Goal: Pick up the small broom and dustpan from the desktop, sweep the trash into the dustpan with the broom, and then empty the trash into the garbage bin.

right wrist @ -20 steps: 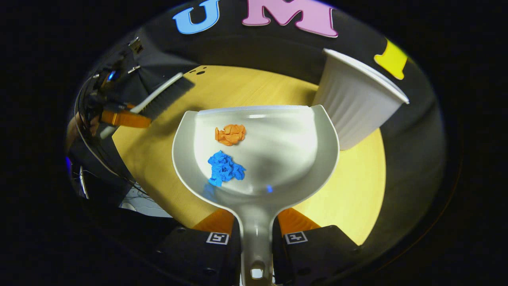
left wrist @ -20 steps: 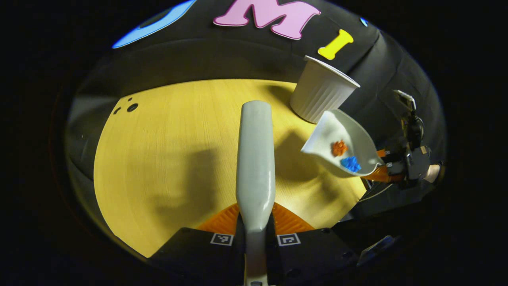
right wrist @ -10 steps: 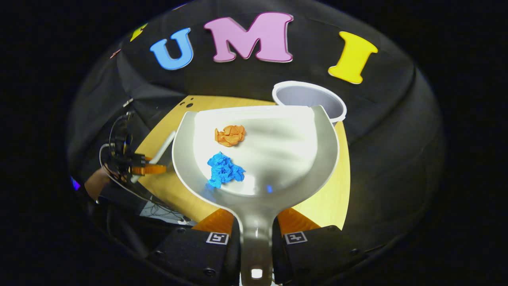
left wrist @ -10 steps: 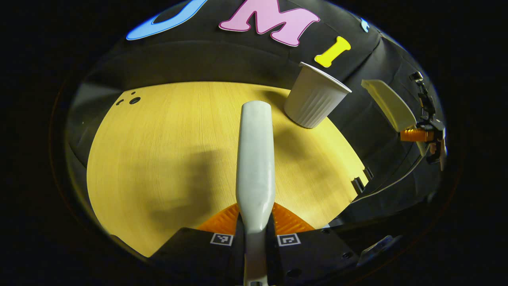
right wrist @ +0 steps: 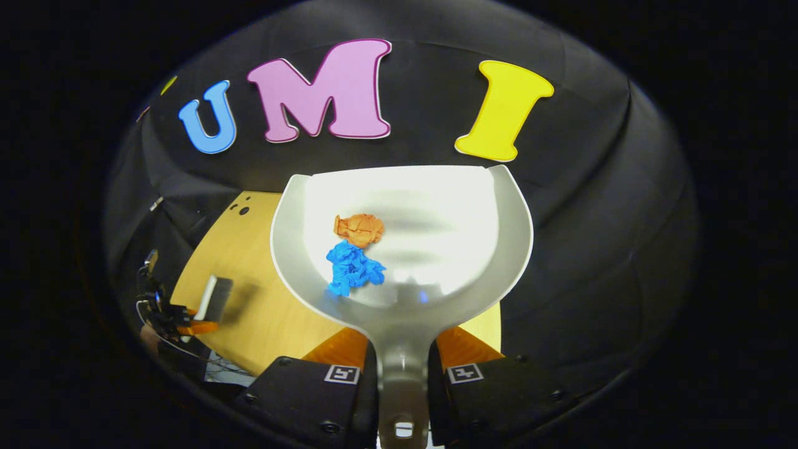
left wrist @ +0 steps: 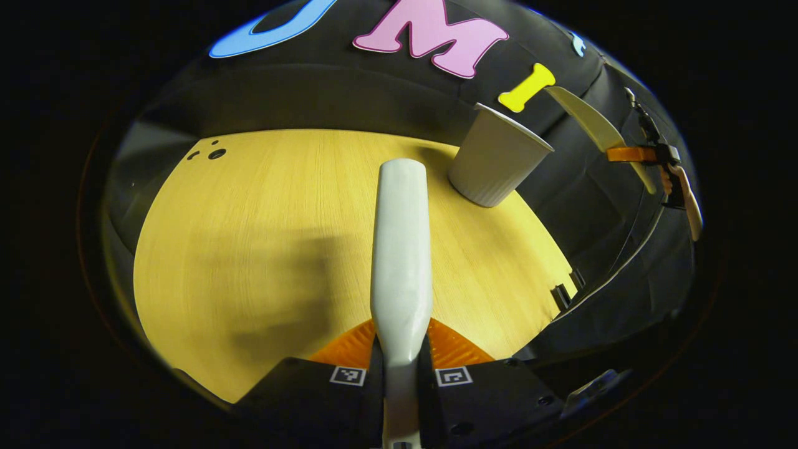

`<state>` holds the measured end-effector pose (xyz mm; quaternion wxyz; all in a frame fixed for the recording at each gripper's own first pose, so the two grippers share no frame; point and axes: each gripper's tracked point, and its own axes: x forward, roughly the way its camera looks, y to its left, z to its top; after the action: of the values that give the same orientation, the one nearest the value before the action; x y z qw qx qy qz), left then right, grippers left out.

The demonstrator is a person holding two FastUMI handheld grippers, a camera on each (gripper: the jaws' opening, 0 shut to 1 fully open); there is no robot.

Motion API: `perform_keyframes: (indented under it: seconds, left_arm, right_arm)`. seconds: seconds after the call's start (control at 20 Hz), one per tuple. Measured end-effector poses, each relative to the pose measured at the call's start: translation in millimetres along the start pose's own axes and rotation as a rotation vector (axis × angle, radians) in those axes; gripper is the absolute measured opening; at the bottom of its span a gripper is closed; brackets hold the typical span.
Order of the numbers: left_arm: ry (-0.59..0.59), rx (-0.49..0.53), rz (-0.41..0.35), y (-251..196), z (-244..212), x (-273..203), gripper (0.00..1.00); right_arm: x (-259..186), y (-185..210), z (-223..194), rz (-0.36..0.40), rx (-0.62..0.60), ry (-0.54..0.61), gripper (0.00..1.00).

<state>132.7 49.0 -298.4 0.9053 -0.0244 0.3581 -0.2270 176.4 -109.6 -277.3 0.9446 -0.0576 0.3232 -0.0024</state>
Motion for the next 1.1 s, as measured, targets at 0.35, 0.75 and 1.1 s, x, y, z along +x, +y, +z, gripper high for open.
perform_keyframes:
  seconds: [0.35, 0.75, 1.1]
  left_arm:
    - [-0.026, -0.007, 0.059, 7.9, 6.4, -17.3, 0.26]
    - [-0.059, -0.097, 0.101, 43.1, 5.5, -36.4, 0.27]
    - [-0.045, -0.123, 0.096, 42.2, -6.1, -36.3, 0.27]
  right_arm:
    - [76.9, -50.5, 23.1, -0.150, 0.031, 0.043, 0.36]
    - [81.3, -64.3, 23.8, -0.332, -0.206, 0.073, 0.36]
    - [73.9, -77.6, 36.6, -0.541, -0.631, 0.093, 0.36]
